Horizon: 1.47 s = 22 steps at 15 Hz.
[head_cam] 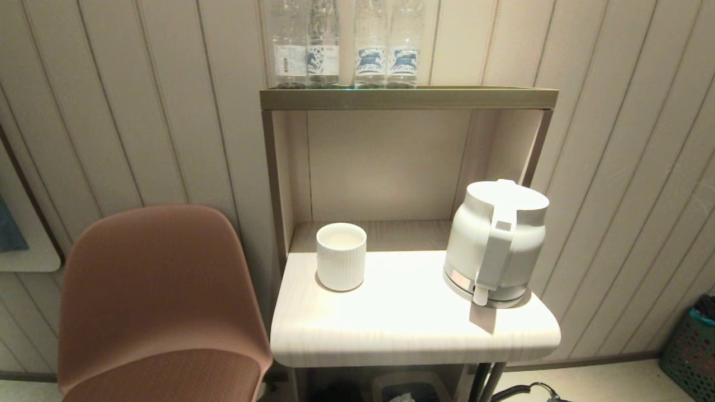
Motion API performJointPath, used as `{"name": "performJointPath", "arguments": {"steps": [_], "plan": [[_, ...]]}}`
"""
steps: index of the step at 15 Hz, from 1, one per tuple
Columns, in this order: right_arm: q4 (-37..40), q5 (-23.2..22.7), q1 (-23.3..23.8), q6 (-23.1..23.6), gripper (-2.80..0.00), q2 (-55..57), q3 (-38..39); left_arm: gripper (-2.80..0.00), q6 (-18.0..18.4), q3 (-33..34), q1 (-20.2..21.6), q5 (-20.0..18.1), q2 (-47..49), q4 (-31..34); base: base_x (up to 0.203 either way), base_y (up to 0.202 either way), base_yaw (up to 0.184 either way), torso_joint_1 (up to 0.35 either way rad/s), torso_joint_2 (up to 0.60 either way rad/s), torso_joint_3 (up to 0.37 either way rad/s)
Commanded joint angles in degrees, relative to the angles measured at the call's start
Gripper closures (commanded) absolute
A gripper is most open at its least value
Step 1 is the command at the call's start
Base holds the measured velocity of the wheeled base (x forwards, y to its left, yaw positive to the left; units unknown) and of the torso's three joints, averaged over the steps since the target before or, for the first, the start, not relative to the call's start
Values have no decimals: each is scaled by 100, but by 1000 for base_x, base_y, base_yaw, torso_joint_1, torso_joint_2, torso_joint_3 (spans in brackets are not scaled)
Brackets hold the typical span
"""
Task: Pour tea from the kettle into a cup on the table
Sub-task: Pick up the kettle
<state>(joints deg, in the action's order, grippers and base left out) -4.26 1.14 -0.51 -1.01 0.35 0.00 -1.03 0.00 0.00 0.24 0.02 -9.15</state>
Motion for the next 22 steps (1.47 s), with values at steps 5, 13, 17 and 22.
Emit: {"name": "performJointPath", "arguments": {"steps": [5, 13, 17, 22], "plan": [[18, 1, -10, 57, 0, -34, 0, 0, -2, 0, 0, 2, -2, -8, 0, 0, 0, 0, 0, 0], [1120, -589, -29, -251, 0, 1207, -1993, 0, -2, 0, -9, 2, -2, -15, 0, 0, 0, 0, 0, 0], [1000, -618, -32, -980, 0, 3131, -3046, 0, -2, 0, 0, 2, -2, -12, 0, 0, 0, 0, 0, 0], [869, -110, 239, -2477, 0, 4674, -4355, 0, -2, 0, 0, 2, -2, -8, 0, 0, 0, 0, 0, 0]]}}
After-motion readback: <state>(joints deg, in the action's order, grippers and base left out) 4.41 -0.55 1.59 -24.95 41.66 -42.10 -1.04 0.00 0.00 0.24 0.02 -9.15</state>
